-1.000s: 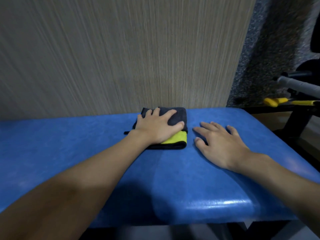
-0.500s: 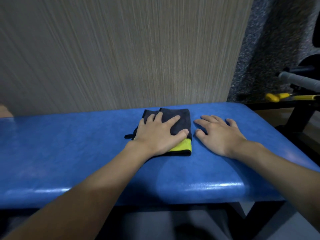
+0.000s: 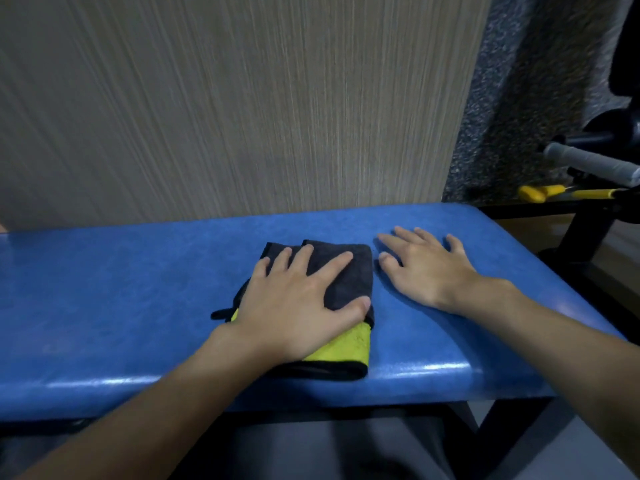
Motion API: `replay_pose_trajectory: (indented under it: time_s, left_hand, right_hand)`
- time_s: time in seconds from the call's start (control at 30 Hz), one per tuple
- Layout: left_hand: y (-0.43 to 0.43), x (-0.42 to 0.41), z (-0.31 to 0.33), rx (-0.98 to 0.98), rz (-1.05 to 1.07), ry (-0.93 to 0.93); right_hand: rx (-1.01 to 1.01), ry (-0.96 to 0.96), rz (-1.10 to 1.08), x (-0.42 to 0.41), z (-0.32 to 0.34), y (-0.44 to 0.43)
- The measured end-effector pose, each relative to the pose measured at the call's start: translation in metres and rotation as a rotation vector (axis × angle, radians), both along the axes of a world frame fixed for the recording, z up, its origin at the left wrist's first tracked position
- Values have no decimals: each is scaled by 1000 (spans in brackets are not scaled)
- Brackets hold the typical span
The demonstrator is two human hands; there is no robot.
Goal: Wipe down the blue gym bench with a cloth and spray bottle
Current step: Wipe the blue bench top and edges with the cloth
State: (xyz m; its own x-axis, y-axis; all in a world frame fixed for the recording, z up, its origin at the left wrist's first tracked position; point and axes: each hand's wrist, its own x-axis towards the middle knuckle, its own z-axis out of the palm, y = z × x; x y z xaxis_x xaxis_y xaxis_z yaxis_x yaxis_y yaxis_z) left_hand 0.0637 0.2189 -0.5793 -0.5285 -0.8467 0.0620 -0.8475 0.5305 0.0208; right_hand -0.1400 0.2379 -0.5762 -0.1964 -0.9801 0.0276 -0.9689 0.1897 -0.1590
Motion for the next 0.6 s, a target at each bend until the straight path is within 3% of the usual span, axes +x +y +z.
replay_pose_trajectory:
  time_s: [0.37,0.6]
  left_hand:
    - [-145,-48,1,13,79,41]
    - [-124,-39,-1,16,56,23]
  right_hand:
    - [11,30,15,-2,-10,-4]
    - [4,20,9,-2,-9,-3]
